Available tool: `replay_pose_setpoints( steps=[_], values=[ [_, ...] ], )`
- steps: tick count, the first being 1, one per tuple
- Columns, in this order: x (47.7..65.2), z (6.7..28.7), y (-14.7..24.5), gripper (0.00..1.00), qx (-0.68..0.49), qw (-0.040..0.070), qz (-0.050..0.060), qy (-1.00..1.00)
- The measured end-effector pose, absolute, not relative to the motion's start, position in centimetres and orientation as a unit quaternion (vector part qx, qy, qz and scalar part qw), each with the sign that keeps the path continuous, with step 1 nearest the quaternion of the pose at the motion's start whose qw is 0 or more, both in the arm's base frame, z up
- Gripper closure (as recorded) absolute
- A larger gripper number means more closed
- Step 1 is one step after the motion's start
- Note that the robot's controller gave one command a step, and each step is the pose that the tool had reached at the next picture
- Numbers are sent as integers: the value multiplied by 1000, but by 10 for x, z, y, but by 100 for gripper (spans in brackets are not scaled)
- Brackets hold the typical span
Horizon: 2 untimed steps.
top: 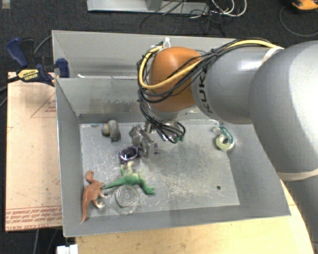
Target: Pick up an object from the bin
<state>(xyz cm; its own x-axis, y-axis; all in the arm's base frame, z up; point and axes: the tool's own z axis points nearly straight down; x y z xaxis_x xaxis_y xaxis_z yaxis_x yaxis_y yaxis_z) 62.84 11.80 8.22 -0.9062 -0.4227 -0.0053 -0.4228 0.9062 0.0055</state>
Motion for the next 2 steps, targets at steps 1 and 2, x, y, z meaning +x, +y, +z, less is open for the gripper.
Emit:
replay_pose_setpoints(
  steps=[1, 2],
  values=[
    [603, 170, 126, 100, -207, 4, 3, 978],
    [586, 176, 150, 100, -354, 6, 3, 935]
  ],
)
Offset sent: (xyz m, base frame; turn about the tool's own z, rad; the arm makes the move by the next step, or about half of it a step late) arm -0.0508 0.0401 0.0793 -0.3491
